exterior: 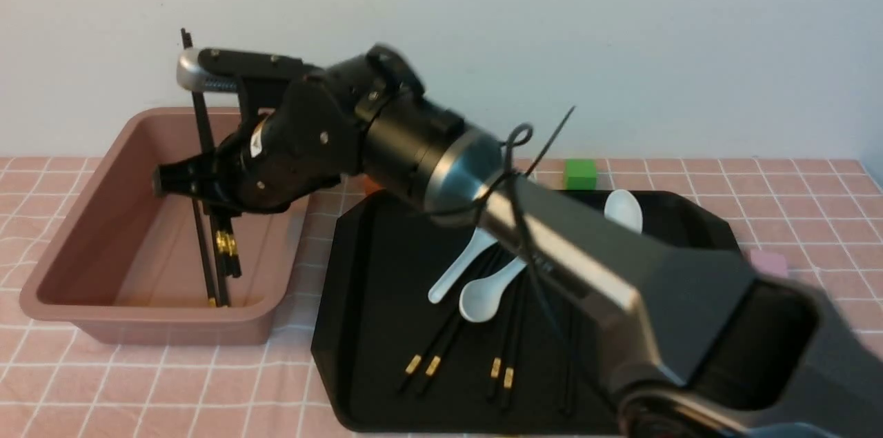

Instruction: On pink tablecloth take chopsticks from black tray and put them in box.

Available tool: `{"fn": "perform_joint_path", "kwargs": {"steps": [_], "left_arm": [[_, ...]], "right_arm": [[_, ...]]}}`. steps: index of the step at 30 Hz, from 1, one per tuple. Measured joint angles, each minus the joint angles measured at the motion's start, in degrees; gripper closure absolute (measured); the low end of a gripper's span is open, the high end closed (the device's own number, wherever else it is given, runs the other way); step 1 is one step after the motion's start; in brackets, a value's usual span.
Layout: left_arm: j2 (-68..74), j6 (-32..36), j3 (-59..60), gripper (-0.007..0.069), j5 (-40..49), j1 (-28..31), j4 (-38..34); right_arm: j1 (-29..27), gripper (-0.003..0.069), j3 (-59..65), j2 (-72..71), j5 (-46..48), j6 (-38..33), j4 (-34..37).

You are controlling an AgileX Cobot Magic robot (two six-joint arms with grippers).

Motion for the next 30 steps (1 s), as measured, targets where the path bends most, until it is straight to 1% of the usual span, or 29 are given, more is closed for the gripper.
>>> {"fn": "perform_joint_path", "kwargs": {"steps": [3, 4, 5, 7, 9, 10, 11, 13, 14, 15, 16, 18, 20, 22, 23, 24, 25, 26, 27, 28, 30], "left_arm": [[0.00, 0.00, 0.00, 0.0386, 0.00, 0.00, 0.00], [0.00, 0.00, 0.00, 0.0386, 0.00, 0.00, 0.00], [0.00, 0.00, 0.00, 0.0386, 0.00, 0.00, 0.00], [0.00, 0.00, 0.00, 0.0386, 0.00, 0.00, 0.00], [0.00, 0.00, 0.00, 0.0386, 0.00, 0.00, 0.00], [0.00, 0.00, 0.00, 0.0386, 0.00, 0.00, 0.00], [0.00, 0.00, 0.00, 0.0386, 0.00, 0.00, 0.00], [0.00, 0.00, 0.00, 0.0386, 0.00, 0.00, 0.00], [0.00, 0.00, 0.00, 0.0386, 0.00, 0.00, 0.00], [0.00, 0.00, 0.00, 0.0386, 0.00, 0.00, 0.00], [0.00, 0.00, 0.00, 0.0386, 0.00, 0.00, 0.00], [0.00, 0.00, 0.00, 0.0386, 0.00, 0.00, 0.00], [0.00, 0.00, 0.04, 0.0386, 0.00, 0.00, 0.00], [0.00, 0.00, 0.04, 0.0386, 0.00, 0.00, 0.00], [0.00, 0.00, 0.04, 0.0386, 0.00, 0.00, 0.00], [0.00, 0.00, 0.04, 0.0386, 0.00, 0.00, 0.00], [0.00, 0.00, 0.04, 0.0386, 0.00, 0.00, 0.00], [0.00, 0.00, 0.04, 0.0386, 0.00, 0.00, 0.00], [0.00, 0.00, 0.04, 0.0386, 0.00, 0.00, 0.00], [0.00, 0.00, 0.04, 0.0386, 0.00, 0.00, 0.00], [0.00, 0.00, 0.04, 0.0386, 0.00, 0.00, 0.00]], "right_arm": [[-0.12, 0.0305, -1.34, 2.12, 0.39, 0.00, -0.03], [-0.12, 0.0295, -1.33, 2.19, 0.50, 0.00, -0.08], [-0.12, 0.0216, -2.16, 2.18, 2.32, -0.32, -0.07], [-0.12, 0.0142, -3.80, 1.29, 5.66, -1.25, -0.27], [-0.12, 0.0120, -4.74, 0.11, 8.72, -2.31, -0.26], [-0.12, 0.0104, -6.61, -2.55, 14.18, -4.40, -0.93], [-0.12, 0.0106, -7.66, -4.41, 17.67, -5.84, -1.43], [-0.12, 0.0127, -9.23, -8.30, 23.65, -8.33, -2.60], [-0.12, 0.0135, -9.47, -9.18, 24.12, -8.58, -2.87], [-0.12, 0.0175, -9.93, -12.27, 26.38, -10.10, -3.81], [-0.12, 0.0200, -9.93, -14.44, 27.05, -10.75, -4.34], [-0.12, 0.0283, -9.75, -18.47, 27.77, -11.68, -4.68], [-0.12, 0.0347, -9.09, -21.37, 27.93, -12.10, -4.52], [-0.12, 0.0459, -6.99, -25.66, 28.28, -12.63, -4.14], [-0.12, 0.0501, -5.55, -27.51, 28.28, -12.97, -4.08], [-0.12, 0.0562, -2.58, -30.60, 28.28, -13.82, -4.01], [-0.12, 0.0572, -1.99, -31.17, 28.28, -13.82, -3.93], [-0.12, 0.0641, 4.31, -36.02, 28.28, -14.80, -3.81], [-0.12, 0.0648, 4.31, -36.65, 28.28, -14.89, -3.75], [-0.12, 0.0669, 10.11, -41.16, 28.28, -15.20, -3.57], [-0.06, 0.0673, 20.39, -48.31, 28.33, -15.35, -3.75]]}}
